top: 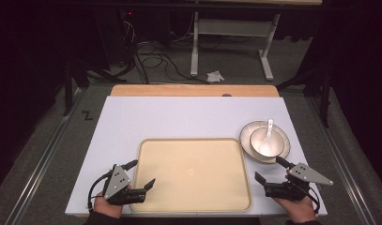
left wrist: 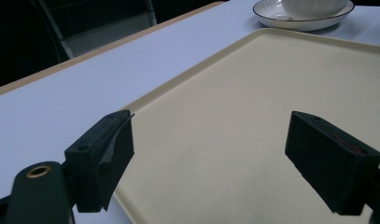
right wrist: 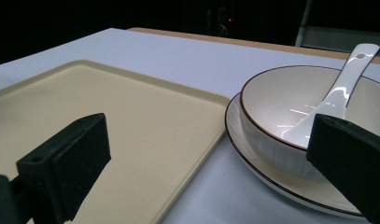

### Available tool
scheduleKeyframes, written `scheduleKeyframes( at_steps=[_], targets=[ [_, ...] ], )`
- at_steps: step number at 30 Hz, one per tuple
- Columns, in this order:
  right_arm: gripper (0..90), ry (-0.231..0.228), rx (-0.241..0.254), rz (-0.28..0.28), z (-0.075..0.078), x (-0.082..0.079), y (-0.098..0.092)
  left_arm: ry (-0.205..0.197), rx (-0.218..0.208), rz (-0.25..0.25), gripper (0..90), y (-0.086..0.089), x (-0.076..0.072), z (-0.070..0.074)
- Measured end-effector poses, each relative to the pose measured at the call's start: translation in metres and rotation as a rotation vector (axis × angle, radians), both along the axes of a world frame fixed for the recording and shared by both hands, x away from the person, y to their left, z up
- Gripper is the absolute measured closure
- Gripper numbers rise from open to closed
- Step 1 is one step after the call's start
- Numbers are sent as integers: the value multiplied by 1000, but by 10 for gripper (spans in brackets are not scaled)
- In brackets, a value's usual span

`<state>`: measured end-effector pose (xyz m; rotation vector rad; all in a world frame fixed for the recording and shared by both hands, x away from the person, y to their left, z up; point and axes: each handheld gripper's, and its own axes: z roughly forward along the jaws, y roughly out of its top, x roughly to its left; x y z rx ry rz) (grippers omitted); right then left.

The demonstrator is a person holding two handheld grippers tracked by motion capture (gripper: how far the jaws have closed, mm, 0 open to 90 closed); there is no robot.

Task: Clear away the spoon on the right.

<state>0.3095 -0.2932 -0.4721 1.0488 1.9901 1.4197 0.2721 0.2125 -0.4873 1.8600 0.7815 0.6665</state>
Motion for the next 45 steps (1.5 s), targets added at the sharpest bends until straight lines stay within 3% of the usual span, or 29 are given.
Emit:
scheduleKeyframes(
  at_steps=[6,36,45],
  targets=[
    [7,6,18,-10,0,0,-4,-1,6,-6,159,-1,0,0],
    [17,16,12,-15,-2,2,-5,1,6,-8,159,-1,0,0],
    [61,10,60,-28,-1,2,-12,-2,1,-8,159,-1,0,0]
  ],
)
